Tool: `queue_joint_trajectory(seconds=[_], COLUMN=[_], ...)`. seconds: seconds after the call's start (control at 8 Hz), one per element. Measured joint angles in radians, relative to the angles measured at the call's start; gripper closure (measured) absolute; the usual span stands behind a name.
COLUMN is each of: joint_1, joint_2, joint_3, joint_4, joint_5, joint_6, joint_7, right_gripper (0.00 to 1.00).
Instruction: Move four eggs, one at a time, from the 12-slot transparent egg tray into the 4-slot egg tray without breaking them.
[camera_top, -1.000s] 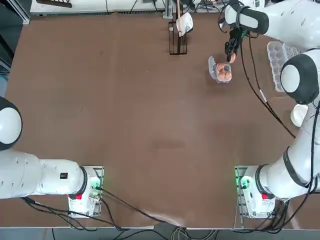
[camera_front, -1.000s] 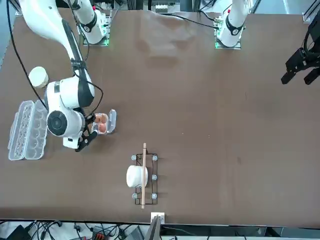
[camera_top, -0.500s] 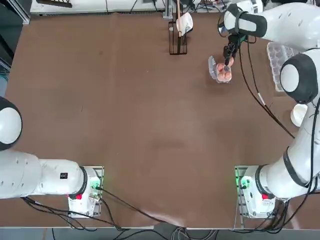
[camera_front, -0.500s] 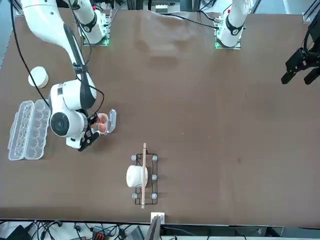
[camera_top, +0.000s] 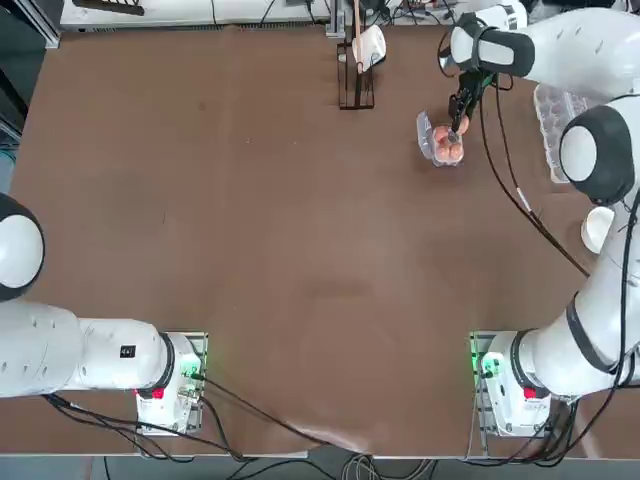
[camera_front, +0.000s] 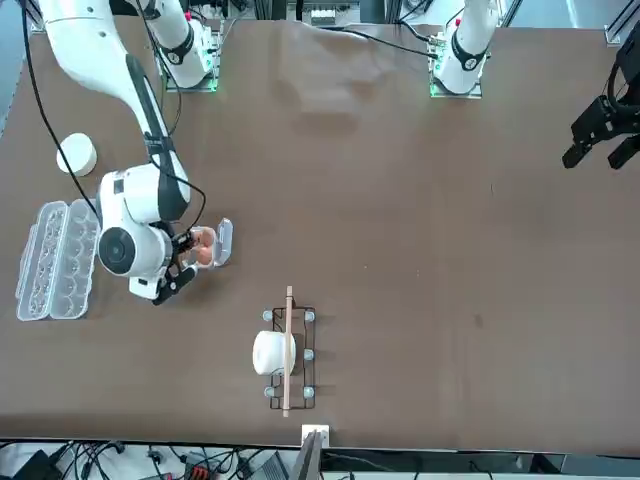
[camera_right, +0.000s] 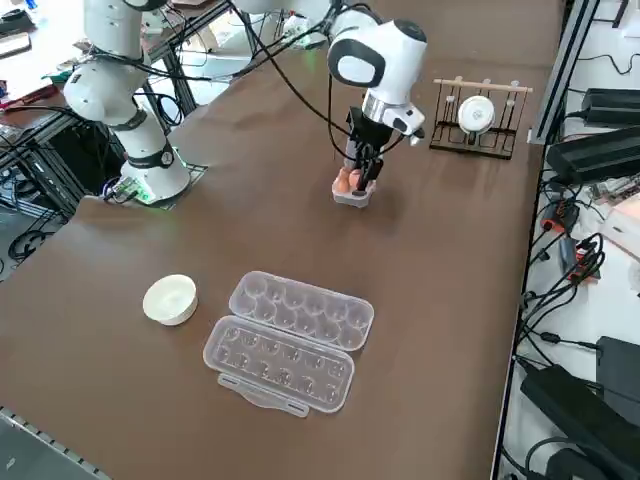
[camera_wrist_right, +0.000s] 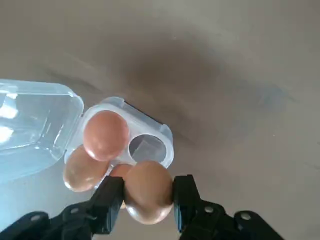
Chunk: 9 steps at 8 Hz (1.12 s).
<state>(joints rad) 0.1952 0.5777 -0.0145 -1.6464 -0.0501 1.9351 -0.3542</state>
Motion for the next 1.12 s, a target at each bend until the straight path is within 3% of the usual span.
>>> queue_joint_trajectory(seconds=[0.88,1.12], joint_1=[0.000,0.000], joint_2=[0.006,0.006], joint_3=[0.000,0.000], joint_4=[-0.019,-0.020], joint_5=[0.032,0.033], joint_6=[0.019,0.020], joint_7=[0.001,0.001], right_gripper=[0.40,0.05])
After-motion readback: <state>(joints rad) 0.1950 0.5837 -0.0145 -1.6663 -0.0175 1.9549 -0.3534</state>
